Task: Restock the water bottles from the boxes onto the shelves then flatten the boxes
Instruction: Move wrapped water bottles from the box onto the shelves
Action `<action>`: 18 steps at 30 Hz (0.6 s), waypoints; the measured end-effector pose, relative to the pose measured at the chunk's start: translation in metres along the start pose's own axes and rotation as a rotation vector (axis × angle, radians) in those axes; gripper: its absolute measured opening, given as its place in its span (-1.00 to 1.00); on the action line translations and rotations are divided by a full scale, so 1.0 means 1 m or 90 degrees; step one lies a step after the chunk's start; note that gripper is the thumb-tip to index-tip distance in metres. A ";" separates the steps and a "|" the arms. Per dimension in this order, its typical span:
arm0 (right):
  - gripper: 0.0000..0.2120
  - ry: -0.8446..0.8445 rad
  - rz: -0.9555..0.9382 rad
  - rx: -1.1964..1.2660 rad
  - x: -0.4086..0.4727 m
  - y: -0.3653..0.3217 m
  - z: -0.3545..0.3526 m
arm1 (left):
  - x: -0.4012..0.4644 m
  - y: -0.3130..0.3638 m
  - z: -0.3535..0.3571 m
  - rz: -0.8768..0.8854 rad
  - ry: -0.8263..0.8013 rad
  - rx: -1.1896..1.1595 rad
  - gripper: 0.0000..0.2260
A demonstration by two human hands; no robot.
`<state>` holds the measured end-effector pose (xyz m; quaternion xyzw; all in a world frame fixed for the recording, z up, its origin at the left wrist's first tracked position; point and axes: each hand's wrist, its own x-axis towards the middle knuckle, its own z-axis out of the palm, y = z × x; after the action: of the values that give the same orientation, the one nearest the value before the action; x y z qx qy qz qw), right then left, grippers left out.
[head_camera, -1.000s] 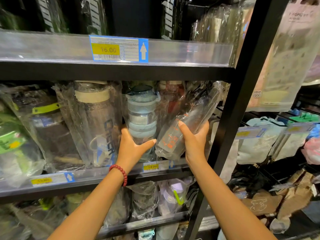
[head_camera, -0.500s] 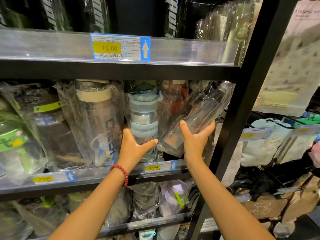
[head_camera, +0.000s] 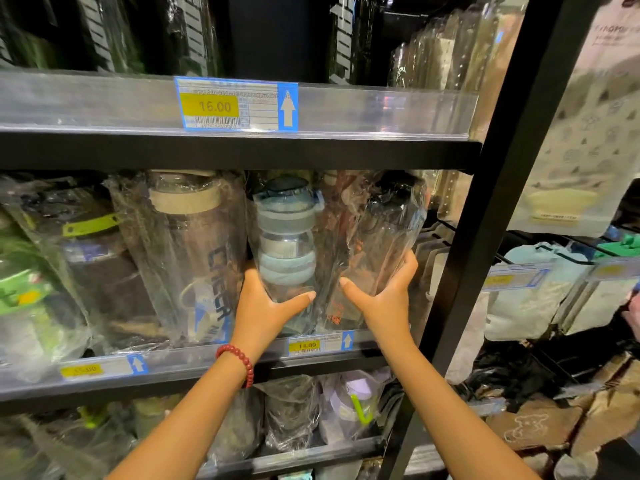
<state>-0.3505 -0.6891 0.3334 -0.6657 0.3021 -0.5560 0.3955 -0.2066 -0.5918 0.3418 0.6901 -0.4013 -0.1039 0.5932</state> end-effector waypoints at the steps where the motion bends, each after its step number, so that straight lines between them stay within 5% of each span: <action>1: -0.08 -0.002 -0.002 0.001 0.000 0.000 -0.001 | -0.001 0.000 0.000 -0.001 -0.001 0.001 -0.42; 18: -0.07 -0.176 0.007 -0.074 0.013 0.003 -0.012 | -0.003 -0.005 -0.001 0.009 -0.008 -0.008 -0.44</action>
<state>-0.3594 -0.7037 0.3379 -0.7558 0.2803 -0.4385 0.3974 -0.2056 -0.5892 0.3365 0.6830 -0.4094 -0.1068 0.5954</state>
